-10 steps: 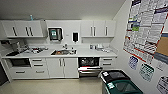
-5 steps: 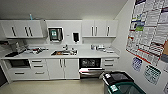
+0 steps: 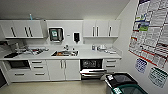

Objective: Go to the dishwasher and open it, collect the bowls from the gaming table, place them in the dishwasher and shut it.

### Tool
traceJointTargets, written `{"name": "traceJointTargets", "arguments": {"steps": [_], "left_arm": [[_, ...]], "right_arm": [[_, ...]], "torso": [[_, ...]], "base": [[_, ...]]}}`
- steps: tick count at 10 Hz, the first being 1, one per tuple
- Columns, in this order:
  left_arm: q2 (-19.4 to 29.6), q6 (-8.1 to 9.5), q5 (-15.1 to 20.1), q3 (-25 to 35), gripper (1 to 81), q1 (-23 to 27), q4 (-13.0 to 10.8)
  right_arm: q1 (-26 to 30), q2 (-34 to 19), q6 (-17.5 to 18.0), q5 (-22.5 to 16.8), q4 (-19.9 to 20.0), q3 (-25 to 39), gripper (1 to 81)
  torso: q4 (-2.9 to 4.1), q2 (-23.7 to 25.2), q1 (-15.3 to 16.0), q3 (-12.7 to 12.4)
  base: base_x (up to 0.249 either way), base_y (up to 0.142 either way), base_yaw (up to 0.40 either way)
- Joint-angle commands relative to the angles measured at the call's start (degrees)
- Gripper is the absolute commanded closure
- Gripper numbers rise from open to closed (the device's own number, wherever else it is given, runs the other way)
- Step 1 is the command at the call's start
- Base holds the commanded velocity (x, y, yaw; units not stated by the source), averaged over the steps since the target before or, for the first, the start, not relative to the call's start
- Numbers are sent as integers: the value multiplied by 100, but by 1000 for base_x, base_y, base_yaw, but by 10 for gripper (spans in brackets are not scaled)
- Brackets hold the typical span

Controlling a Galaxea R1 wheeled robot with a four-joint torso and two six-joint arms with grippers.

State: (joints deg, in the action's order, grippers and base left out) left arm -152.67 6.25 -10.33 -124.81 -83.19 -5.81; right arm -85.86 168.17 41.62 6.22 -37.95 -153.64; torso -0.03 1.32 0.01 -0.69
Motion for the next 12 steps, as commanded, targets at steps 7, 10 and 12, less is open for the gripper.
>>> {"name": "traceJointTargets", "arguments": {"steps": [7, 10, 12], "left_arm": [[140, 16, 162, 114, 811, 377, -78], [140, 16, 162, 114, 811, 369, -78], [149, 16, 162, 141, 811, 378, -78]], "right_arm": [[345, -44, -5, -191, -63, 10, 811], [336, -53, -5, -191, -63, 10, 811], [336, -53, -5, -191, -55, 10, 811]], "torso": [[0, 2, -1, -2], [0, 0, 7, 0], [0, -2, 7, 0]], "base": [[102, 10, 0], [130, 0, 0], [138, 0, 0]]}}
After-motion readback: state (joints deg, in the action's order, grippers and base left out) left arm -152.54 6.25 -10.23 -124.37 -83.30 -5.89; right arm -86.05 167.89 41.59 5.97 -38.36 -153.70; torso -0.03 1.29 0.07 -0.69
